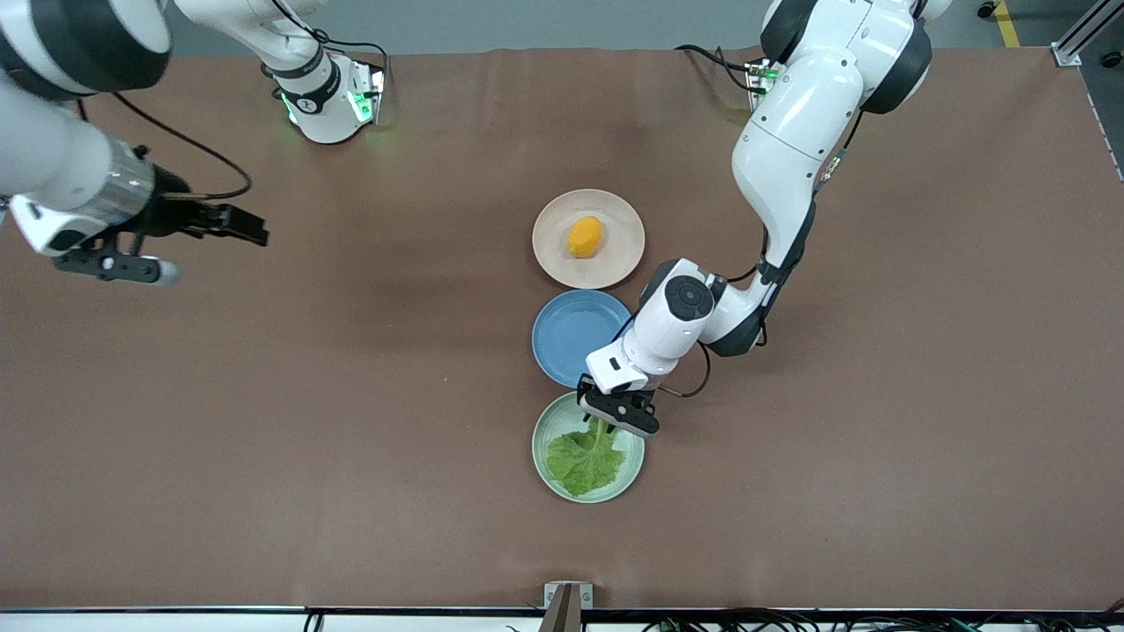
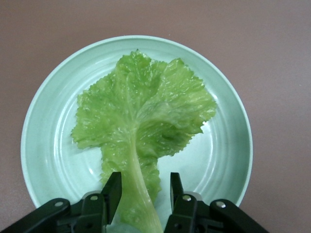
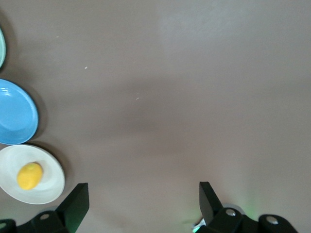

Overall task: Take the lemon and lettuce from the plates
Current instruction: 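Lift the lettuce with the left gripper while the right gripper reaches the lemon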

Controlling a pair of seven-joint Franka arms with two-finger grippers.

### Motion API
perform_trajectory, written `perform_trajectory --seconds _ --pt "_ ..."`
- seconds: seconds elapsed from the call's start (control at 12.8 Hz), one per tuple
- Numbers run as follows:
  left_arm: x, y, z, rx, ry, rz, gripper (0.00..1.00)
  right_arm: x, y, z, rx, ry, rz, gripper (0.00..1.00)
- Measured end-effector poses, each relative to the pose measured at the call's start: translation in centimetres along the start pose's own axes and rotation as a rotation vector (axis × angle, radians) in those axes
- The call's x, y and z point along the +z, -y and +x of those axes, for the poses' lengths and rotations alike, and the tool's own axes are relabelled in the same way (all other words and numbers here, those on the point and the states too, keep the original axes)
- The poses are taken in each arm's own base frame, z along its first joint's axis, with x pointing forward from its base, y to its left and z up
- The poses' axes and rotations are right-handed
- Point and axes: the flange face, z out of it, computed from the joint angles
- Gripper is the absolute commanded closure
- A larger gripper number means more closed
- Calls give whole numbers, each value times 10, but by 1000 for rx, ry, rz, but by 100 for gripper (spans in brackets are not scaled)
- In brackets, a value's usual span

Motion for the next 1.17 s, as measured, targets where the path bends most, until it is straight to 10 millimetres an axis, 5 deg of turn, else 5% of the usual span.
perform_trajectory --seconds 0.31,0.86,1.17 --pt "1 0 0 12 1 2 78 44 110 -51 134 -41 -7 0" --pt "-3 0 5 79 -17 6 99 195 273 -168 348 -136 41 0" --pt "-18 -4 24 84 -59 1 100 281 322 -174 418 -161 43 0"
